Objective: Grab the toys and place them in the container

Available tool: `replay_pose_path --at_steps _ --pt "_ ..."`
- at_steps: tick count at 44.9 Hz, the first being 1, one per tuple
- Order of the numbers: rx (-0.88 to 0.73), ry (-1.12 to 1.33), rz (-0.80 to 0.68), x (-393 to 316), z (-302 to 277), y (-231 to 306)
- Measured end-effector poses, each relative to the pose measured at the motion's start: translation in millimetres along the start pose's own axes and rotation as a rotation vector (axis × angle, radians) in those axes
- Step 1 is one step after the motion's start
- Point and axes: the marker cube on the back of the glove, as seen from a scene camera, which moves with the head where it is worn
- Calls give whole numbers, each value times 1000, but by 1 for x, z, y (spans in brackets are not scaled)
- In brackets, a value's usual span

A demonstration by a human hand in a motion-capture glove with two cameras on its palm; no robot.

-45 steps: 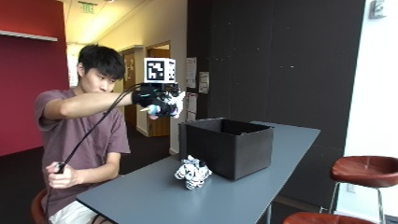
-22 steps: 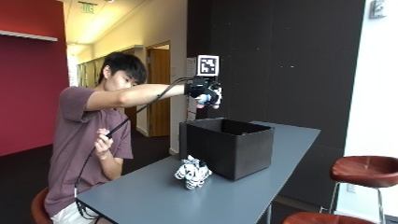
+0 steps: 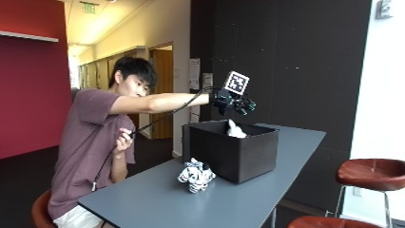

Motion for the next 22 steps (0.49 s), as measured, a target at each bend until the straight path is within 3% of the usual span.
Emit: replay_pose_path --at_steps 4,9,14,22 --pt "22 -83 -36 -2 -4 3" --pt "40 -118 158 6 -9 4" --pt "103 -102 -17 17 -14 22" --pt "116 -226 83 73 -21 64"
